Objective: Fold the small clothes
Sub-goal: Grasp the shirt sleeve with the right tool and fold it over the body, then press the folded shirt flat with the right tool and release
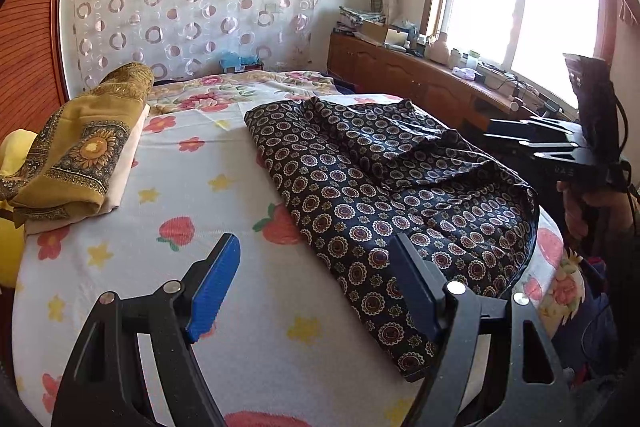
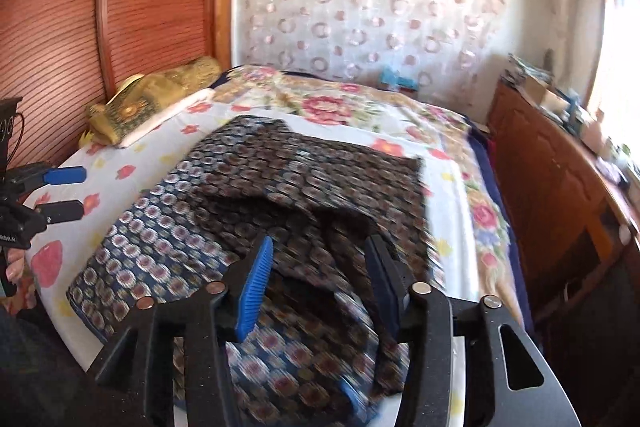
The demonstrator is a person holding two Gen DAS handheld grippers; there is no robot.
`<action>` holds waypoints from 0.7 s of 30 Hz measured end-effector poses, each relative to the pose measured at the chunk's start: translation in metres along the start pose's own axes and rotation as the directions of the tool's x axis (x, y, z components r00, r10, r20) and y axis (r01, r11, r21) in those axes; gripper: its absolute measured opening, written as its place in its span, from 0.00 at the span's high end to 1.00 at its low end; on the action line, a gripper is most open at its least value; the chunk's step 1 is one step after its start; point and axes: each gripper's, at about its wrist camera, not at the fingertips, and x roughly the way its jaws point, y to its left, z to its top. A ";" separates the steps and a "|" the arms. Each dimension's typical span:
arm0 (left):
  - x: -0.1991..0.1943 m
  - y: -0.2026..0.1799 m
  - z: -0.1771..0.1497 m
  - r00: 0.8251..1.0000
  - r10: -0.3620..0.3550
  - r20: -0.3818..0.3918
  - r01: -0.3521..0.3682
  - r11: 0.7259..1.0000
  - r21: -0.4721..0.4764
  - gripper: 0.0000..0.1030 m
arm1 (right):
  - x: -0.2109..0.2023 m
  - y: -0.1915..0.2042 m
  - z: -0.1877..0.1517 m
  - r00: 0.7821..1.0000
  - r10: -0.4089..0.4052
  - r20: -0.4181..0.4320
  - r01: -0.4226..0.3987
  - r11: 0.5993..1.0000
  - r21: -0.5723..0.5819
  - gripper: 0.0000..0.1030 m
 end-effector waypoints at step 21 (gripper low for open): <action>-0.003 0.004 -0.009 1.000 -0.017 -0.009 0.017 1.000 -0.018 0.25 | 0.129 0.062 0.063 0.960 0.009 -0.282 -0.079 0.967 -0.240 0.95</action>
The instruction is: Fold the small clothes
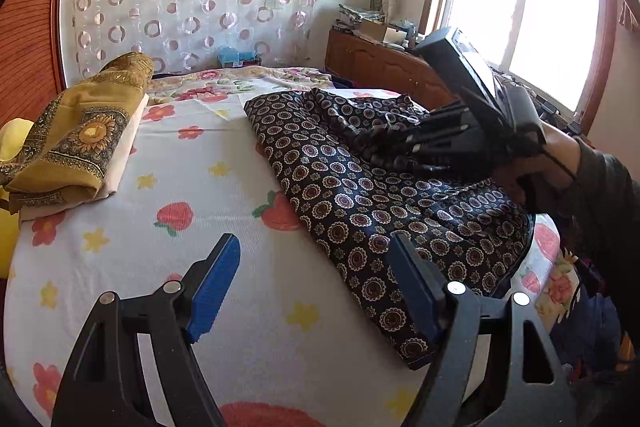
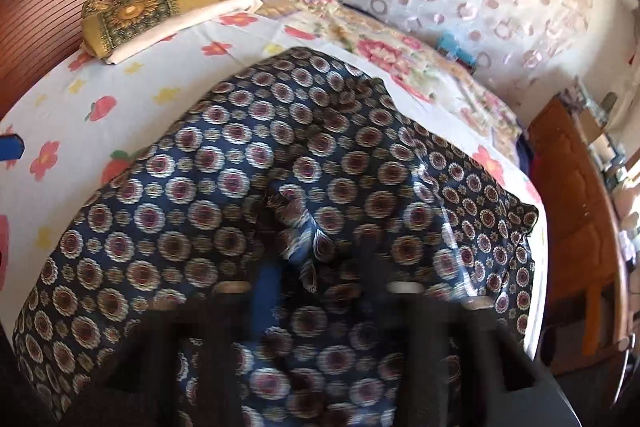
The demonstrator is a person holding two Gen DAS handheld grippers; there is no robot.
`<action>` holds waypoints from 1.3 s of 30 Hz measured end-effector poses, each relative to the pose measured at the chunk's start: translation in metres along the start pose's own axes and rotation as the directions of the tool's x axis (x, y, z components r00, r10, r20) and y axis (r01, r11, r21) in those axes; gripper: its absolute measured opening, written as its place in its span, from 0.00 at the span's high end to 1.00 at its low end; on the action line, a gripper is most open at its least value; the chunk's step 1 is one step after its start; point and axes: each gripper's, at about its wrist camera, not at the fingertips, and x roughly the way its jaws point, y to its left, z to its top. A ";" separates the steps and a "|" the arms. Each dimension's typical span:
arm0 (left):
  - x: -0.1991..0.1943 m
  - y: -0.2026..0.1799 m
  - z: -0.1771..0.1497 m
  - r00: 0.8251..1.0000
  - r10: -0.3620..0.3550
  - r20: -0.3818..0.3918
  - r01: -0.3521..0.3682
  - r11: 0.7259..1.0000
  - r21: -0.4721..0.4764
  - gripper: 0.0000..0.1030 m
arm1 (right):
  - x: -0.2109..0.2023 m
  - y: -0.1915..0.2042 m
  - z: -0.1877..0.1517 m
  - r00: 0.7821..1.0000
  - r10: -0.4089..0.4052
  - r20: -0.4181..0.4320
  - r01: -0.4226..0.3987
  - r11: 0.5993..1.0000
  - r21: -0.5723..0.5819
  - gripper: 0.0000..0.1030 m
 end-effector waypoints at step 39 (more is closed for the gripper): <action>0.015 -0.017 -0.002 0.998 0.005 -0.058 -0.002 0.999 0.047 0.25 | -0.117 -0.105 -0.148 0.993 -0.090 0.077 0.056 0.930 0.363 0.75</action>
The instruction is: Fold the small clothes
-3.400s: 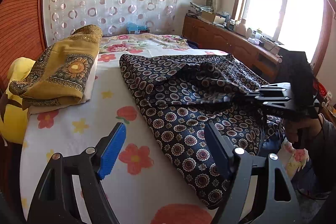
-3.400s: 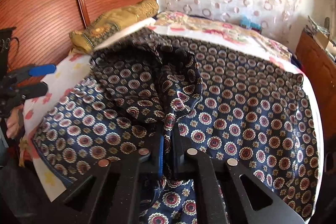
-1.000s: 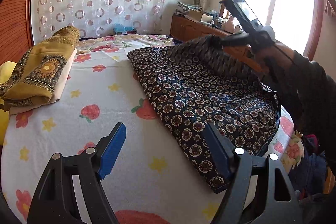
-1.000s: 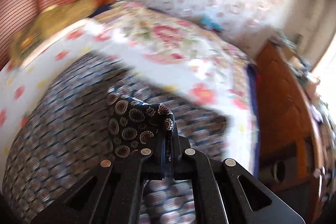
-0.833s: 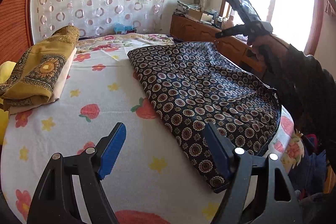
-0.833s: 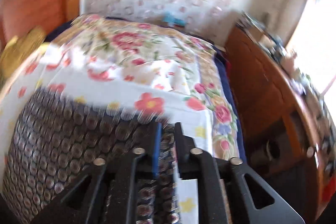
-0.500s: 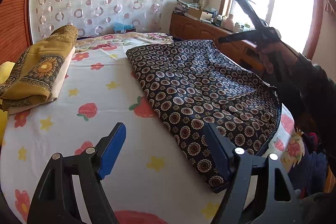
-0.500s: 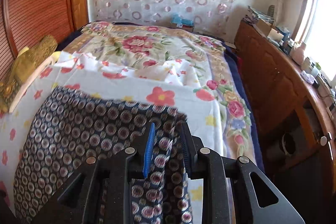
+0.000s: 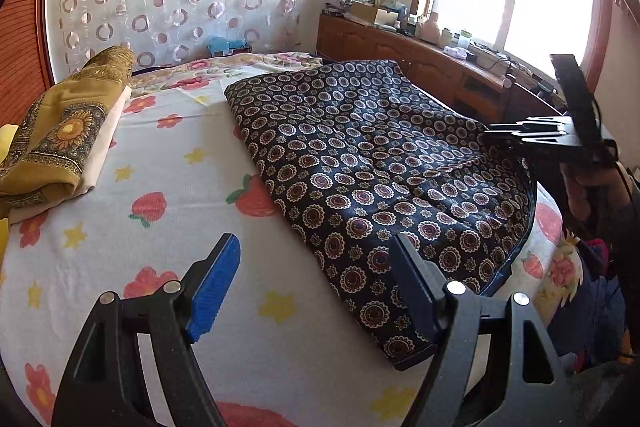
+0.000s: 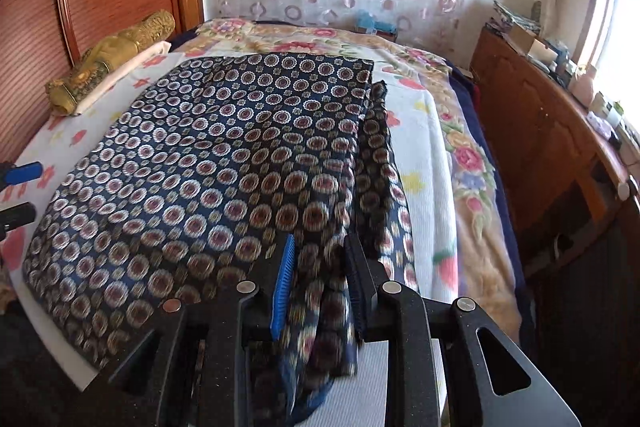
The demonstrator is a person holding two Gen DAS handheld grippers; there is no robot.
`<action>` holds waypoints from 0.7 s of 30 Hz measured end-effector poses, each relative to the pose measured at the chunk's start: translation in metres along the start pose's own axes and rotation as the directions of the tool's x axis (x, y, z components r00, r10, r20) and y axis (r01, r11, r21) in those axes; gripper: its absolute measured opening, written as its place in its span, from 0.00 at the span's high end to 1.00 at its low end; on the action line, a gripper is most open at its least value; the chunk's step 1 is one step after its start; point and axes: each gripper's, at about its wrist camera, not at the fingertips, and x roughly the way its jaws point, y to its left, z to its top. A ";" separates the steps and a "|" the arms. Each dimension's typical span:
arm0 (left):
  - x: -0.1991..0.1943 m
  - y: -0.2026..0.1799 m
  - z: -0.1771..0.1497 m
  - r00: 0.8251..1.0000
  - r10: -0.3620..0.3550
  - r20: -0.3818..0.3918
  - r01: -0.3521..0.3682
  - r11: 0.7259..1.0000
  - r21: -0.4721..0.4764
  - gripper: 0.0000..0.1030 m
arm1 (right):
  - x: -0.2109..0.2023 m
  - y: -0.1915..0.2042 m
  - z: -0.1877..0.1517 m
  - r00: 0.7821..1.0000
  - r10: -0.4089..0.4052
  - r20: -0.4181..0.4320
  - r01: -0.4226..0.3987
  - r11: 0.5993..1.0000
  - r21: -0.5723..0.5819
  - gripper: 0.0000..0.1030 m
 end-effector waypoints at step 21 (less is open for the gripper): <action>0.006 0.003 -0.015 0.992 -0.100 -0.072 0.099 0.995 -0.021 0.37 | -0.043 -0.002 -0.049 0.996 -0.035 0.083 0.030 0.998 0.056 0.97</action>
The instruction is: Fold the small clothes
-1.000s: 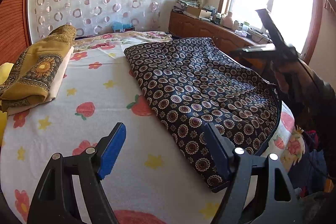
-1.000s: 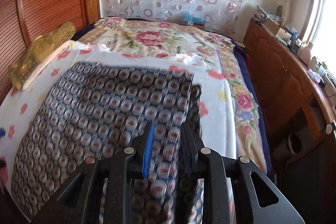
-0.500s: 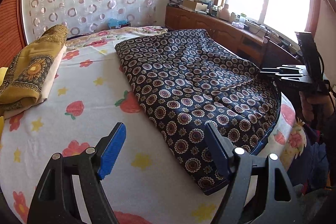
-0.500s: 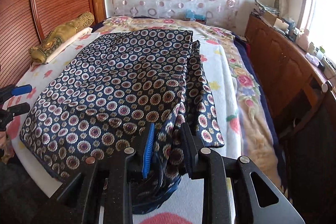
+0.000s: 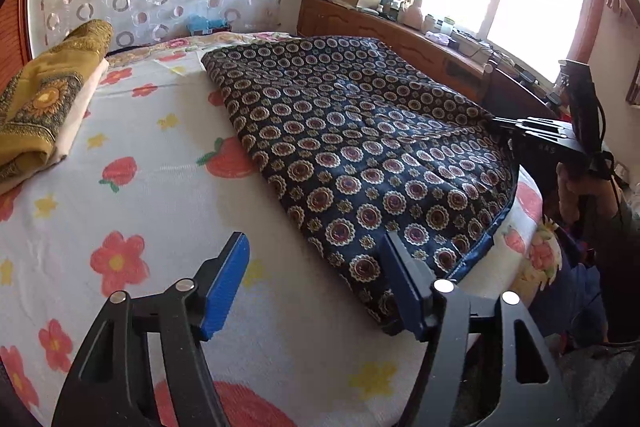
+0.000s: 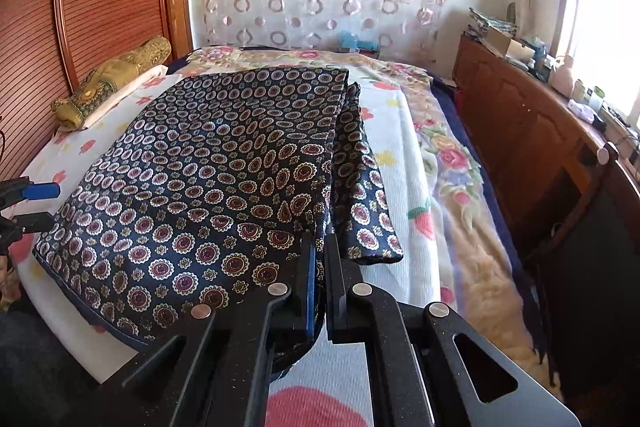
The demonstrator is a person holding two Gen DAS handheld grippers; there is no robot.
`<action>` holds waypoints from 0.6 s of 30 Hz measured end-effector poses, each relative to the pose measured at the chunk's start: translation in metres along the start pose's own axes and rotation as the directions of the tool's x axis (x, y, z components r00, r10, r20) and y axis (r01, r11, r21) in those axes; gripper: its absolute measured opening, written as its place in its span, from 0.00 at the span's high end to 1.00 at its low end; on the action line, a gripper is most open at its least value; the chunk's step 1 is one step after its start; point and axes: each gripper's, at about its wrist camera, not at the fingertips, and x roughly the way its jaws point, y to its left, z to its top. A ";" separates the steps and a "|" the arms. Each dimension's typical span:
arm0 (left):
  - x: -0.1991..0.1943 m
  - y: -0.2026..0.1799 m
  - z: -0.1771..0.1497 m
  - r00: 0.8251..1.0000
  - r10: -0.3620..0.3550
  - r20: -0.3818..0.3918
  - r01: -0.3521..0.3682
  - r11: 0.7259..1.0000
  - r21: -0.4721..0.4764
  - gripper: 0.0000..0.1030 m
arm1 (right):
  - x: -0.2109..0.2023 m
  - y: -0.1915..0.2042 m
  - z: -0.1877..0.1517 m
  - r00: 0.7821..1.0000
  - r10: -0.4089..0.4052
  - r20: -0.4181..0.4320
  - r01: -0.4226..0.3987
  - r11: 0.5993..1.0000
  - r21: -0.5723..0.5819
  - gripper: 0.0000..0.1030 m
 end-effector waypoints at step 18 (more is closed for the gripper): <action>-0.005 -0.019 -0.011 0.990 -0.132 -0.054 0.135 0.990 0.044 0.92 | -0.005 0.049 0.000 0.997 0.029 0.071 -0.027 0.999 -0.023 0.52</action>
